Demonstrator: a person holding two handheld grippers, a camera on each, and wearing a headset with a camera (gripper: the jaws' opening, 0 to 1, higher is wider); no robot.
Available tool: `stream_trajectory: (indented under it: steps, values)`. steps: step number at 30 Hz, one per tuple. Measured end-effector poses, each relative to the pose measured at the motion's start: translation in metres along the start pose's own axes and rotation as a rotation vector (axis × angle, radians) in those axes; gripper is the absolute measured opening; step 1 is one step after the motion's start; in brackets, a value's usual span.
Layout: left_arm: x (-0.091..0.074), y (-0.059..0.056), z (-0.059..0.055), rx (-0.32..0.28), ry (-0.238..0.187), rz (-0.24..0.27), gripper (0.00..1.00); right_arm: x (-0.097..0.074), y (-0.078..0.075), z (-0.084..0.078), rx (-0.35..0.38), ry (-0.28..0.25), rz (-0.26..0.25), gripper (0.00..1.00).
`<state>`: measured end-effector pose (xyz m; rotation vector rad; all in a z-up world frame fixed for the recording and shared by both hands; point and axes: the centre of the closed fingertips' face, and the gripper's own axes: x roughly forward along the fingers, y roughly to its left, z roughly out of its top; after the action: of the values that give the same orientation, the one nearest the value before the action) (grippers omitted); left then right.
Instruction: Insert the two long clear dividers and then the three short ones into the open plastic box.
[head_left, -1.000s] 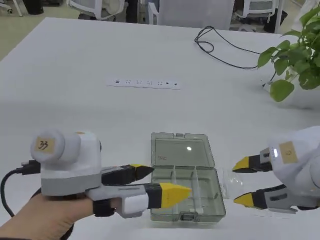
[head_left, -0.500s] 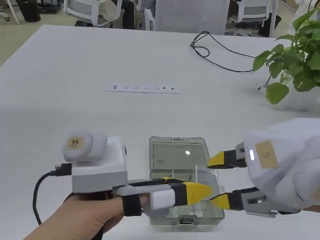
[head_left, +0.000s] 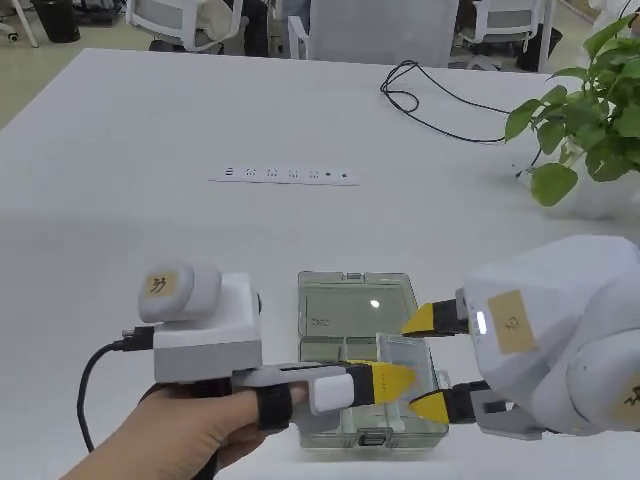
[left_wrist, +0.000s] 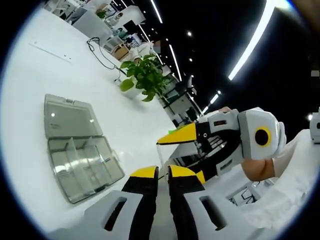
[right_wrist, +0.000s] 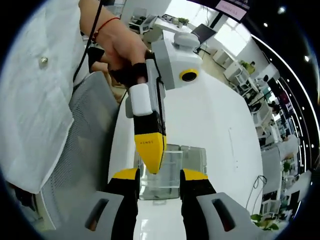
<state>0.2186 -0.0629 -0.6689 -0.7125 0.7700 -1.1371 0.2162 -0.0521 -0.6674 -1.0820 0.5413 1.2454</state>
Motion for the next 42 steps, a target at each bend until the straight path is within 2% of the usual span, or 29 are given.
stream_trajectory:
  steps: [9,16,17,20,24,27,28,29,30,34,35,36,42]
  values:
    - [0.000,0.000,-0.002,-0.005,0.006,-0.004,0.00,0.001,0.001,0.000,-0.010,0.006,-0.001,0.33]
    - [0.000,0.002,0.000,-0.024,-0.016,0.011,0.00,0.001,-0.001,0.001,-0.019,0.005,-0.012,0.34]
    - [-0.001,0.004,-0.002,-0.010,-0.008,0.020,0.00,0.000,-0.002,0.001,-0.017,0.002,-0.017,0.34]
    - [-0.001,0.002,0.001,-0.011,-0.021,0.011,0.00,-0.003,-0.006,0.005,0.002,-0.016,-0.026,0.36]
    - [-0.003,0.004,0.000,0.096,-0.001,0.028,0.00,-0.010,-0.012,0.008,0.046,-0.052,-0.023,0.36]
    - [-0.005,0.003,-0.003,0.232,0.027,0.034,0.00,-0.015,-0.017,0.009,0.088,-0.080,-0.011,0.34]
    - [-0.005,0.002,-0.004,0.275,0.034,0.027,0.00,-0.016,-0.017,0.010,0.108,-0.095,0.006,0.33]
    - [-0.005,0.001,-0.004,0.294,0.037,0.025,0.00,-0.017,-0.016,0.011,0.125,-0.106,0.020,0.32]
    - [-0.005,0.000,-0.005,0.345,0.049,0.022,0.00,-0.018,-0.016,0.011,0.138,-0.114,0.031,0.31]
    - [-0.004,-0.007,-0.012,0.503,0.088,-0.014,0.00,-0.022,-0.011,0.012,0.201,-0.156,0.122,0.26]
    - [-0.005,-0.009,-0.014,0.519,0.100,-0.021,0.00,-0.022,-0.008,0.013,0.209,-0.167,0.146,0.25]
    - [-0.005,-0.012,-0.015,0.560,0.103,-0.042,0.00,-0.024,-0.004,0.014,0.237,-0.185,0.191,0.24]
    - [-0.009,-0.023,-0.021,0.641,0.115,-0.096,0.00,-0.032,0.004,0.015,0.309,-0.232,0.333,0.17]
